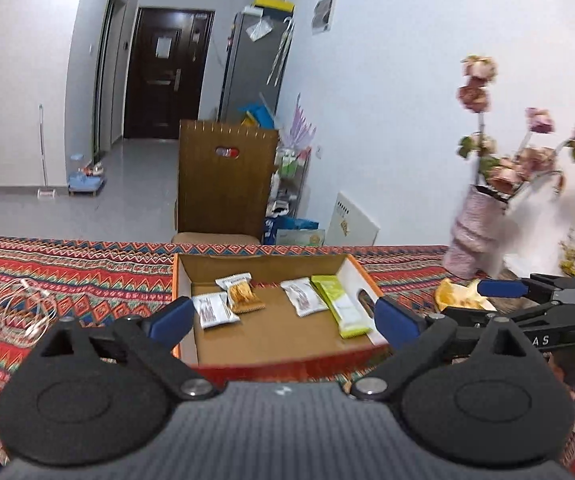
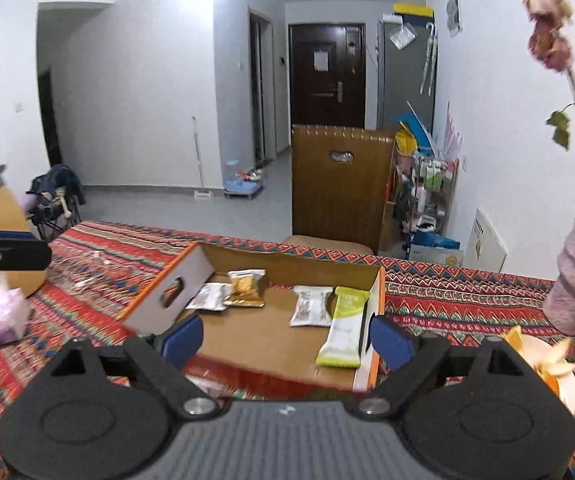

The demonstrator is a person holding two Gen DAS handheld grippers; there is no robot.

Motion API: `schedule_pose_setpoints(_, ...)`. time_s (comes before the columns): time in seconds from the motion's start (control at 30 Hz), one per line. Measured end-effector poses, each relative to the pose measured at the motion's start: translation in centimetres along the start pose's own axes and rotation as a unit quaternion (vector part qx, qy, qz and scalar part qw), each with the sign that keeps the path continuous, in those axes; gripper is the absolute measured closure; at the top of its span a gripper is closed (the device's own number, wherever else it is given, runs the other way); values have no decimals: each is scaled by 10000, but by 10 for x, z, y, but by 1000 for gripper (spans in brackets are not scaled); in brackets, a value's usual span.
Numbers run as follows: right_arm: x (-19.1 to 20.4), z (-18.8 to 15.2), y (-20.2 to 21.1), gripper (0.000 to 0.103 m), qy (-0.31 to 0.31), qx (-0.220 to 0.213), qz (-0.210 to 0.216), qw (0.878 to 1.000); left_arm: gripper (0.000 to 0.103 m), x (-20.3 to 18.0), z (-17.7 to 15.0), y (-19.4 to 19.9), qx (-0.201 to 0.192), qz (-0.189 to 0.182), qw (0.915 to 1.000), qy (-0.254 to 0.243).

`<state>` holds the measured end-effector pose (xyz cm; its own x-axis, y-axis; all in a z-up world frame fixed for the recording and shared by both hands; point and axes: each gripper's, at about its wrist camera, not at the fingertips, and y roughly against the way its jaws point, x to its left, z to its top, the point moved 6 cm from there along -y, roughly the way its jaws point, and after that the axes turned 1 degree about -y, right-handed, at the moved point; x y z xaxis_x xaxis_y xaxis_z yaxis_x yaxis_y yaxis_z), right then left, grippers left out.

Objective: Organize snacks
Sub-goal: 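Grasp a white packet with the right gripper while the left grasps a small packet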

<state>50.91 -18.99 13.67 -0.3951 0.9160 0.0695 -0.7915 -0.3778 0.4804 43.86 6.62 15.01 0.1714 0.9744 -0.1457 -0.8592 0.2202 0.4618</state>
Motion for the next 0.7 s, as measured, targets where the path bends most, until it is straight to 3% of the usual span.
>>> schedule_pose_setpoints(0.2, 16, -45, 68, 9, 101, -306, 307, 9990, 0, -22, -53, 67, -355, 76, 9992, -157)
schedule_pose_setpoints(0.3, 19, -75, 92, 6, 102, -384, 193, 9990, 0, -33, -85, 86, -450, 158, 9987, -204)
schedule_pose_setpoints(0.53, 32, -157, 130, 5, 260, -541, -222, 9979, 0, -50, -160, 113, -291, 91, 9995, -23)
schedule_pose_setpoints(0.7, 49, -218, 148, 5, 112, -484, -118, 9987, 0, -51, -214, 119, 55, 106, 9995, 293)
